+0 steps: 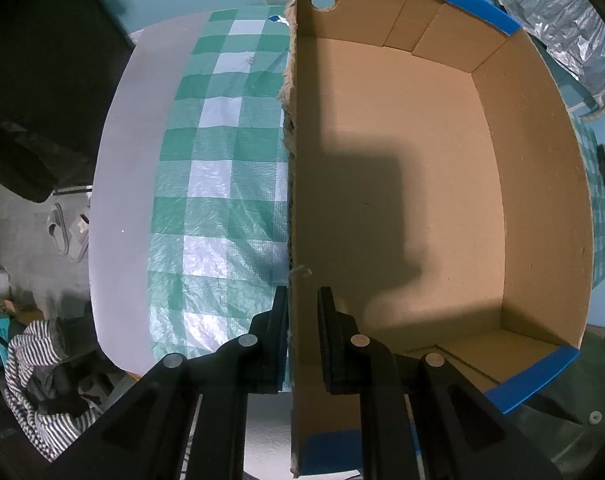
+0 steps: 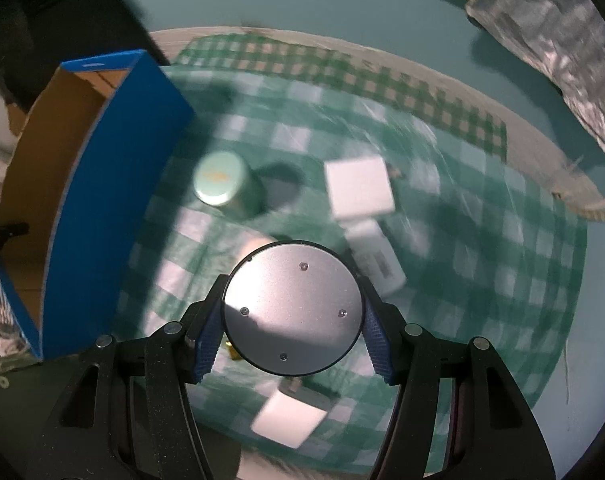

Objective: Organize rigid objects
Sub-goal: 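Carry the grey puck into the box and open the right gripper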

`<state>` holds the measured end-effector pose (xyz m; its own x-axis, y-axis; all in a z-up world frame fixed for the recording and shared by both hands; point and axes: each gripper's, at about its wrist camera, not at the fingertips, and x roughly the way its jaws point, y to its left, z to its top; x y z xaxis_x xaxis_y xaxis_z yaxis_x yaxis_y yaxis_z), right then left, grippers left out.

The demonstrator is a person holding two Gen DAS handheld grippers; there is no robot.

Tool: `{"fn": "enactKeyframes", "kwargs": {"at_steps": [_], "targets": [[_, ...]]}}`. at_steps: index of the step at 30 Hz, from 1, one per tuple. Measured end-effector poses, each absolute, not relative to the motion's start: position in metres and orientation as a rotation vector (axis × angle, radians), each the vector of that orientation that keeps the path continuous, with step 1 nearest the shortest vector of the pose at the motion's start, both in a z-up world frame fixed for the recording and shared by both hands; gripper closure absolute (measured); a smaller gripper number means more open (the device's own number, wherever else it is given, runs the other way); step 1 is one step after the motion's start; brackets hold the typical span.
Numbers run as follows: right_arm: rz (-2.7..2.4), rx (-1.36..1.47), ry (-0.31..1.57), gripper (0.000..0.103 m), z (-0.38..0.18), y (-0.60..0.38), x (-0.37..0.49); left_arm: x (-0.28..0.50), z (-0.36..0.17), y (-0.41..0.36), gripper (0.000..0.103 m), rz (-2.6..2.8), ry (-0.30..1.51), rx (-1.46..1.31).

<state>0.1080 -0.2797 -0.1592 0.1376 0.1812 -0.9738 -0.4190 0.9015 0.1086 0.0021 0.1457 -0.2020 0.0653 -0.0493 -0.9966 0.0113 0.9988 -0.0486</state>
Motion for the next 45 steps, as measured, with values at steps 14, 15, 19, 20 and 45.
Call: {"fn": "enactKeyframes", "kwargs": {"at_steps": [14, 15, 19, 20, 45], "targets": [[0.617, -0.323, 1.300, 0.041, -0.120, -0.187, 0.139, -0.010, -0.197, 0.146, 0.091, -0.069, 1.483, -0.048], [0.617, -0.323, 1.300, 0.041, -0.120, -0.187, 0.139, -0.011, -0.197, 0.147, 0.091, -0.071, 1.484, -0.047], [0.674, -0.363, 1.270, 0.041, -0.112, -0.149, 0.149, -0.012, -0.197, 0.146, 0.091, -0.073, 1.484, -0.046], [0.690, -0.372, 1.267, 0.041, -0.111, -0.140, 0.151, -0.012, -0.196, 0.147, 0.091, -0.074, 1.483, -0.048], [0.683, -0.491, 1.361, 0.041, -0.170, -0.055, 0.171, -0.019, -0.199, 0.149, 0.091, -0.095, 1.491, -0.056]]}}
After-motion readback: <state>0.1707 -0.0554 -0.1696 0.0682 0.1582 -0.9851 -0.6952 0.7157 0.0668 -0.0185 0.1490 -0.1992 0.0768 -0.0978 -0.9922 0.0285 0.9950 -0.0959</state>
